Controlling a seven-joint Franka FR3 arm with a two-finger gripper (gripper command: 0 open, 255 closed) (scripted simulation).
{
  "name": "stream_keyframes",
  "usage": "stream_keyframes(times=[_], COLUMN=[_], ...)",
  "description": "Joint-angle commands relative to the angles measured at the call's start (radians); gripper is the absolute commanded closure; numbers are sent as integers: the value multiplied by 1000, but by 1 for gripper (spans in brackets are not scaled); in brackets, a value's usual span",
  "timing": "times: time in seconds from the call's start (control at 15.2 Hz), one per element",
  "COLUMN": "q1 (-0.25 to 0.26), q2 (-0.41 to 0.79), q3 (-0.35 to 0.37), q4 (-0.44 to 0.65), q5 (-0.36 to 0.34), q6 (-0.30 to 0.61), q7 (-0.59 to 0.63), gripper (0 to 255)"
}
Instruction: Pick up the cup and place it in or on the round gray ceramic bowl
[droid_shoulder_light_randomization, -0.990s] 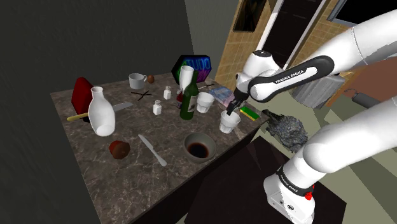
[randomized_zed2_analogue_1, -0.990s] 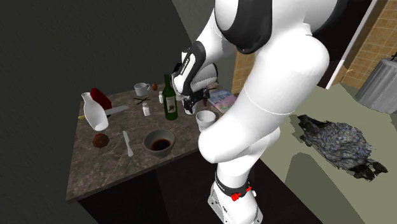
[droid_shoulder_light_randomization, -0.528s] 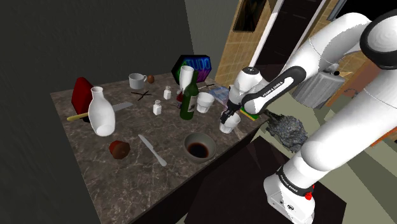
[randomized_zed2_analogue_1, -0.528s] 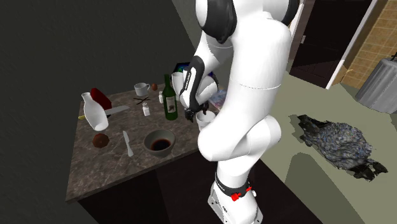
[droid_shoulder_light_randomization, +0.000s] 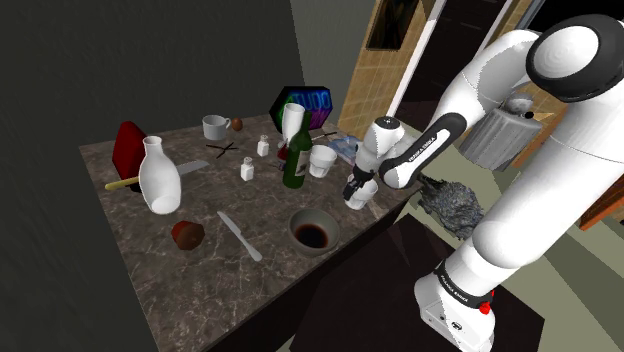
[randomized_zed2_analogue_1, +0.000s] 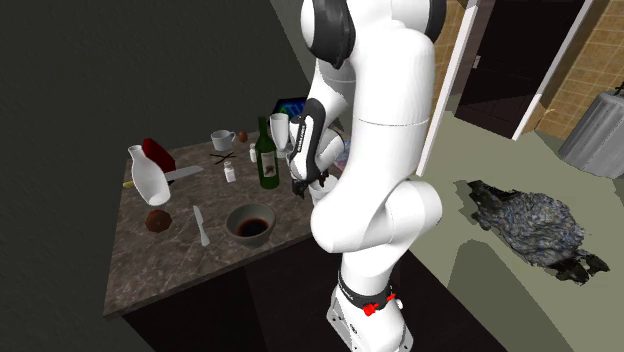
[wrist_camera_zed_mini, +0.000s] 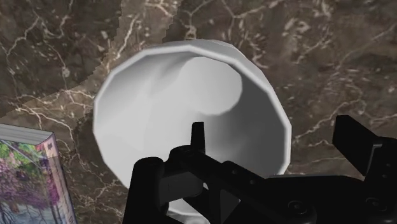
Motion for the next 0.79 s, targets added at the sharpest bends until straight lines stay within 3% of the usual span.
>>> stream_keyframes(times=[0.0, 0.33, 0.4, 0.73], q1=[1, 1, 1, 1], q2=[6, 6, 6, 6], q3=[-3, -3, -3, -3], q4=[1, 1, 1, 1], q5=[-10, -10, -10, -10], q6=[6, 5, 5, 5], q7=[9, 8, 8, 9], gripper=[0, 0, 255, 255])
